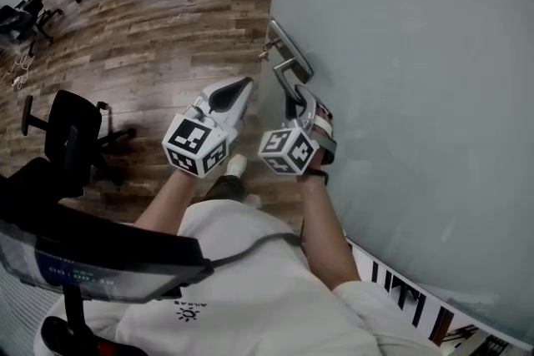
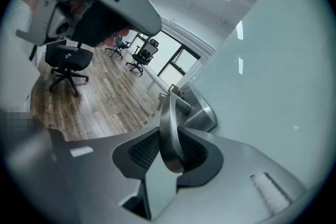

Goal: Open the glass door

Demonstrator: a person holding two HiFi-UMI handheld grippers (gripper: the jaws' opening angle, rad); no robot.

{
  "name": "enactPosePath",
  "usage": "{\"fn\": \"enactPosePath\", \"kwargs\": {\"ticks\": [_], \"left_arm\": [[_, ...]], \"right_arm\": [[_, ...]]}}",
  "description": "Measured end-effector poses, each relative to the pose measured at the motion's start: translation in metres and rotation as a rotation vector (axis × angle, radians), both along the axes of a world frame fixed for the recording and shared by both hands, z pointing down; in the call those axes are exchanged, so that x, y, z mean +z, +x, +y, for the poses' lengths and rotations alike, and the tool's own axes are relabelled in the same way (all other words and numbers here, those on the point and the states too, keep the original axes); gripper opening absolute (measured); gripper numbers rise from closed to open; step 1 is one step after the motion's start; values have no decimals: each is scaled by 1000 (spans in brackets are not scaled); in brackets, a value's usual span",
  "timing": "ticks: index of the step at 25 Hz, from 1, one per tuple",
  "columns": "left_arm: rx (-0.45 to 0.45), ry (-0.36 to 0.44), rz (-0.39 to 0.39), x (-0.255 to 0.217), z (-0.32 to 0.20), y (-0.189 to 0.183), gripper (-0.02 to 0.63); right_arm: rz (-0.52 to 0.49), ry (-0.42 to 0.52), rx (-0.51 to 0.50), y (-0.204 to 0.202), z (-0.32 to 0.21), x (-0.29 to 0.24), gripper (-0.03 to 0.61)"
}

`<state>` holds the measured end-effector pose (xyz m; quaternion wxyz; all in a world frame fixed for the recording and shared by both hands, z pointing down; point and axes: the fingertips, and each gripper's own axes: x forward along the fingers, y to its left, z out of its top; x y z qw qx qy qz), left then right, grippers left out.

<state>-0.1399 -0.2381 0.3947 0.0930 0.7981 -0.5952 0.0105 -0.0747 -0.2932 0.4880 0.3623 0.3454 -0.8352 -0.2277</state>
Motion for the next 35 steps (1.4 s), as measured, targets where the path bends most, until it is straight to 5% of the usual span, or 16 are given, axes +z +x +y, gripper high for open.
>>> {"fn": "enactPosePath", "kwargs": {"ticks": [7,13,18,24,35], "left_arm": [[103,33,16,-6,-19,-27,5],[176,18,32,-15,-88,-27,5],[309,25,14,-1,-86,-37,4],[435,-16,23,3,-142,22,5],[543,-20,32,7,-151,53,5]], "right_arm": [[0,5,74,0,1,1,100],[-26,12,111,27,-57,-10,103],[-22,40,148,22,-57,-1,104],[-26,13,192,66,-120,-1,103],[-18,20,291,82,-145,-2,103]]}}
